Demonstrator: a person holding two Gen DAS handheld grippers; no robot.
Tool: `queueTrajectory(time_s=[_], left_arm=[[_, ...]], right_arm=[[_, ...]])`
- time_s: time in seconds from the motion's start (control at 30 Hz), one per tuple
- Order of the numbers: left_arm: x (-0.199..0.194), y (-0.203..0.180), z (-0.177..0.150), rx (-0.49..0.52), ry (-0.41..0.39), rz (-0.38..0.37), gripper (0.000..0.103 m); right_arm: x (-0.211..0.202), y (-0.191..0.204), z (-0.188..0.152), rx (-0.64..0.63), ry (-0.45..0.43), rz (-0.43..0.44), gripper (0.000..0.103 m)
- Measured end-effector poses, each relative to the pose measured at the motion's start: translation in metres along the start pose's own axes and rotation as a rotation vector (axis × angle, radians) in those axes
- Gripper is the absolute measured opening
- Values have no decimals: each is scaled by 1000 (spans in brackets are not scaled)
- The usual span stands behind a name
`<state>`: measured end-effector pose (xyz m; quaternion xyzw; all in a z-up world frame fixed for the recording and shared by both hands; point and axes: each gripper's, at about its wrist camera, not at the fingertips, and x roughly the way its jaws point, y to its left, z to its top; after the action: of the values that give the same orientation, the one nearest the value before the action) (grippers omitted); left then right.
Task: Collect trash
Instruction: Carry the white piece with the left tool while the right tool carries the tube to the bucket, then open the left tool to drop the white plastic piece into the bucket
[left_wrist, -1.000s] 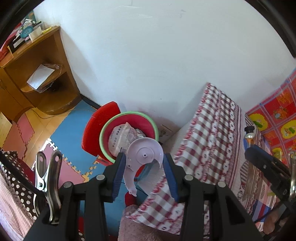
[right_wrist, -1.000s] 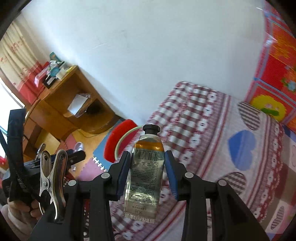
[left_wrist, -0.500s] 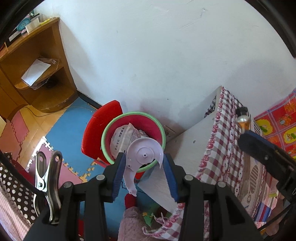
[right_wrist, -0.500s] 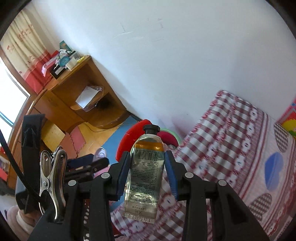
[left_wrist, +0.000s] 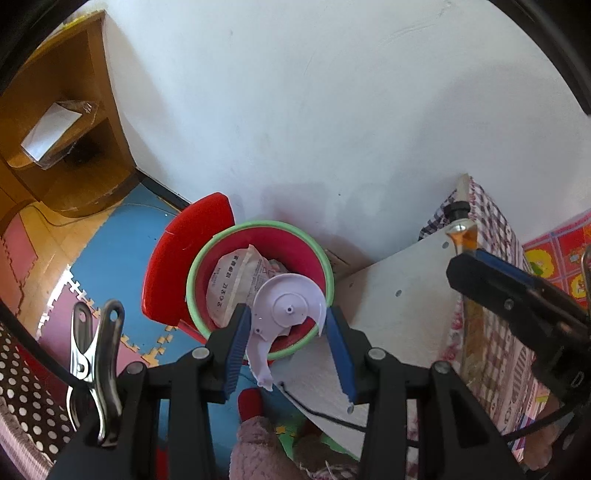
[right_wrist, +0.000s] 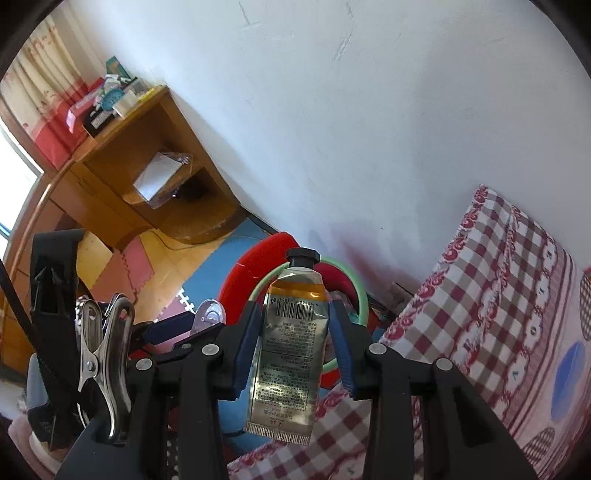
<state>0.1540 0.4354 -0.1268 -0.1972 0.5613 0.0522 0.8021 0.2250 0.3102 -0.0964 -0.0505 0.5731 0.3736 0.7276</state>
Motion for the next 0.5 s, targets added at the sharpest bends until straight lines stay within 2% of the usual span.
queueTrajectory(time_s=[0.5], left_arm=[[58, 7, 24, 15, 63, -26, 44]], right_arm=[[58, -1, 26, -22, 79, -63, 39]])
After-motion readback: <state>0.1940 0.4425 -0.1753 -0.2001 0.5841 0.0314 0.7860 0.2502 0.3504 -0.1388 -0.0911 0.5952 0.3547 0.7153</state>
